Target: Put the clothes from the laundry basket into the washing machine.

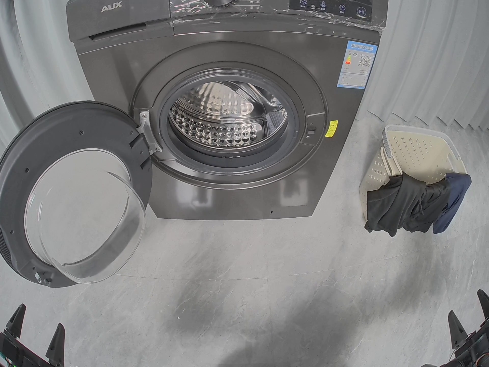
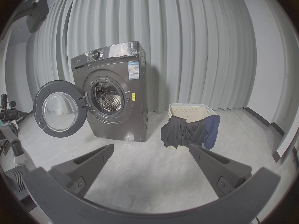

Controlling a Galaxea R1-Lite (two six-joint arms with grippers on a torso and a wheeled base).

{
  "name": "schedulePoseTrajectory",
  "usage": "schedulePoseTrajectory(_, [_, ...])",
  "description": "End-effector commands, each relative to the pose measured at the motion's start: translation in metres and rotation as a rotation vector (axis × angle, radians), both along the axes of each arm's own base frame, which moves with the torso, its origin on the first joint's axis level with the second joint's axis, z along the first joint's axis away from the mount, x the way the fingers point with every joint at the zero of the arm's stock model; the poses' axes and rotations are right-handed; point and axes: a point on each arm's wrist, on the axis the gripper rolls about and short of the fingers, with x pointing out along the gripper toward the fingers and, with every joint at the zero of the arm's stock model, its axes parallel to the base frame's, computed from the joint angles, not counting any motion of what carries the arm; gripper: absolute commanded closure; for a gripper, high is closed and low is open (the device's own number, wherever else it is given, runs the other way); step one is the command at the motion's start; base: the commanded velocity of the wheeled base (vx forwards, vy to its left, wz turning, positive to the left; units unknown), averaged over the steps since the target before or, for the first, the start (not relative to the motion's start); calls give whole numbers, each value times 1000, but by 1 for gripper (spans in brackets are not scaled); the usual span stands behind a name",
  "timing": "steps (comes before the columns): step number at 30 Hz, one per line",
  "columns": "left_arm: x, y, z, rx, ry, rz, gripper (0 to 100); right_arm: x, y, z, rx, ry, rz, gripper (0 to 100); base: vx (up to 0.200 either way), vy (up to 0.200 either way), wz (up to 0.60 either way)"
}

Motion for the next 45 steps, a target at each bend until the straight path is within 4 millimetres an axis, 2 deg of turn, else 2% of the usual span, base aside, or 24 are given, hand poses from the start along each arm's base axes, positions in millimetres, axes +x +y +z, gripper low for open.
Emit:
schedulePoseTrajectory(1, [0, 0, -5, -1, 3, 0, 0, 0, 0, -4, 0, 0, 0, 0, 0, -200, 0])
schedulePoseTrajectory(20, [0, 0, -5, -6, 3, 0, 0, 0, 0, -4, 2, 0, 1, 0, 0, -200, 0])
schedulePoseTrajectory(29, [0, 0, -5, -7, 3, 0, 0, 0, 0, -4, 2, 0, 1, 0, 0, 0, 0])
schedulePoseTrajectory(45, [0, 0, -5, -9, 3, 0, 0, 0, 0, -4, 2, 0, 1, 0, 0, -200, 0])
